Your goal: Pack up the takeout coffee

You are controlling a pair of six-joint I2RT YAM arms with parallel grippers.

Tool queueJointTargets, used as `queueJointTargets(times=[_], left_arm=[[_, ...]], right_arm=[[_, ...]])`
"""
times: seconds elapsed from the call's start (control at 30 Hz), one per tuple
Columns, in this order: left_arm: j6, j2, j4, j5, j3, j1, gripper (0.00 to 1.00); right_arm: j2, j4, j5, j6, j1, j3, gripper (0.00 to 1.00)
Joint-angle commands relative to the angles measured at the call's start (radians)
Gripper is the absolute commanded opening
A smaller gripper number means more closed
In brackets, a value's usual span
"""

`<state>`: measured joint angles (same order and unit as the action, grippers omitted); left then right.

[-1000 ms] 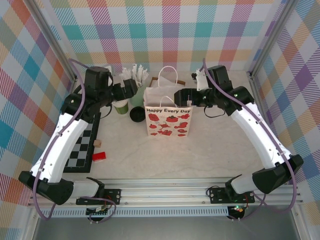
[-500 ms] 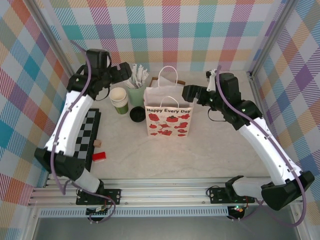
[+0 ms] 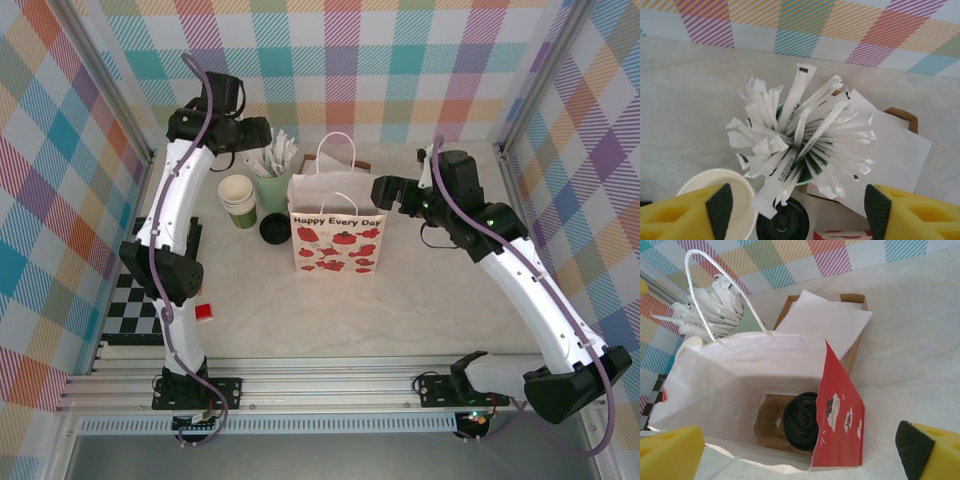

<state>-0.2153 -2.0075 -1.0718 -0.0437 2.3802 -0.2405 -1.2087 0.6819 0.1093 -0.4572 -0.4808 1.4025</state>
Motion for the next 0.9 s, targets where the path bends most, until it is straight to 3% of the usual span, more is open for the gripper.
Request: queueJointTargets(times=[0.0,0.23,0.87], left_arm=[[0.004,0.039,-0.013,0.011,-0.014,0.026,0.61],[0.025,0.046,-0.055,-0.002,-0.055,0.026,0.44],[0.005,0.003,-0.060,-0.020,-0.056,0.027,0.41]], right_arm=[[0.014,0.025,0.020,-0.007,0.003,-0.009,1.00],[0.003,0.018,0.022,-0.018,0.003,-0.010,1.00],[0.009,0.041,0.003,-0.049,0.004,-0.003,1.00]])
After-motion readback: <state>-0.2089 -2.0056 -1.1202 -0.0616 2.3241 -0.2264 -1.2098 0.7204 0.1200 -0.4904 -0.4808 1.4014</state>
